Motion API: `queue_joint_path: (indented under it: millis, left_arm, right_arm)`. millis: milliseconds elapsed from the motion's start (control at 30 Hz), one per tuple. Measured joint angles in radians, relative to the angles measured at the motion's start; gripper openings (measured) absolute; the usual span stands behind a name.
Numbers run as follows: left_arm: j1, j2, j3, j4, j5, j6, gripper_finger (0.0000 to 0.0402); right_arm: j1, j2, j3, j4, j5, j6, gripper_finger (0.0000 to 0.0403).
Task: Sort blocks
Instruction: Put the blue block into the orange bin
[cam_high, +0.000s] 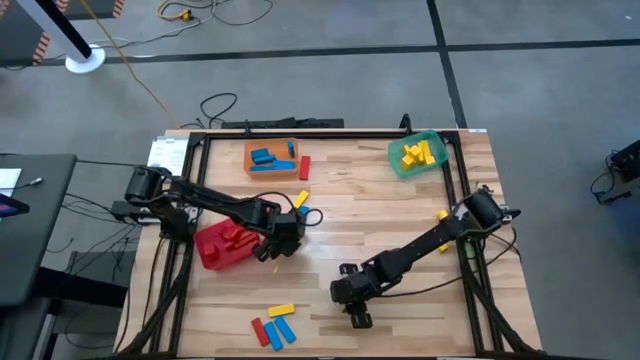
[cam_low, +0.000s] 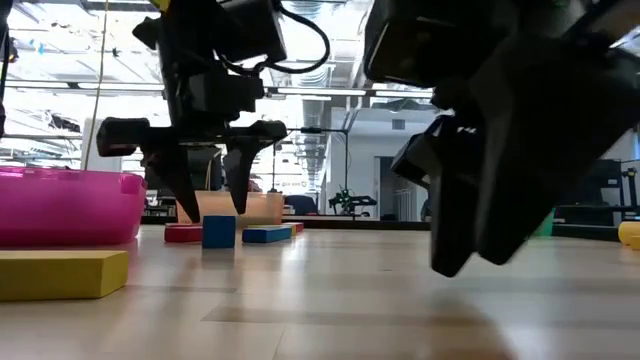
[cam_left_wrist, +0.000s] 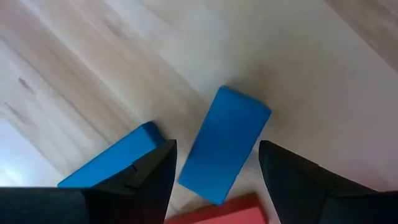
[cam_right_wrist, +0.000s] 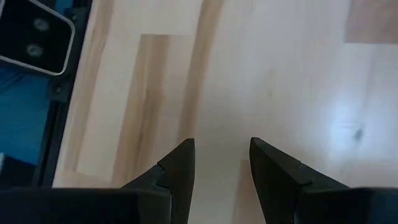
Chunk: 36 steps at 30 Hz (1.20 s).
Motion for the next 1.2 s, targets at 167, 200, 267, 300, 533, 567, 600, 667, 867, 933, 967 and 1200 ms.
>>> queue_joint_path:
  millis: [167,200,267,300,533,567,600,667,867,933,967,1200]
  left_arm:
    - [0.039,0.000,0.001,-0.002,0.058,0.007,0.0224]
    - [0.047,0.000,0.001,-0.002,0.076,0.007,0.0224]
    - [0.057,0.000,0.001,-0.002,0.102,0.008,0.0224]
    - [0.060,0.000,0.001,-0.001,0.103,0.008,0.0224]
    - [0.062,0.034,0.001,-0.004,0.117,0.041,0.0224]
    - [0.062,0.052,0.001,-0.007,0.116,0.041,0.0224]
    - [0.062,0.069,0.001,-0.006,0.116,0.041,0.0224]
    - [0.062,0.083,0.006,-0.006,0.106,0.036,0.0221]
    - [0.061,0.085,0.043,-0.016,0.067,0.021,0.0159]
    - [0.061,0.082,0.056,-0.038,0.056,0.039,0.0129]
    - [0.061,0.083,0.064,-0.056,0.050,0.044,0.0122]
    - [0.062,0.071,0.135,-0.195,-0.047,0.052,0.0122]
  right_arm:
    - [0.022,0.000,0.000,-0.002,0.019,0.000,0.0168]
    - [0.025,0.000,0.000,-0.004,0.025,0.000,0.0168]
    - [0.026,0.000,0.000,-0.005,0.026,0.000,0.0168]
    - [0.028,0.000,0.000,-0.007,0.026,0.000,0.0168]
    - [0.021,0.000,0.000,-0.008,0.028,0.000,0.0168]
    - [0.021,0.000,0.000,-0.008,0.028,0.000,0.0168]
    - [0.020,0.000,0.000,-0.007,0.029,0.000,0.0168]
    - [0.017,0.000,0.000,-0.001,0.029,0.000,0.0168]
    - [0.016,0.000,0.000,0.005,0.029,0.000,0.0168]
    - [0.016,0.000,0.000,0.003,0.029,0.000,0.0168]
    - [0.016,0.000,0.000,0.003,0.029,0.001,0.0168]
    - [0.023,0.000,0.000,-0.019,0.029,0.016,0.0168]
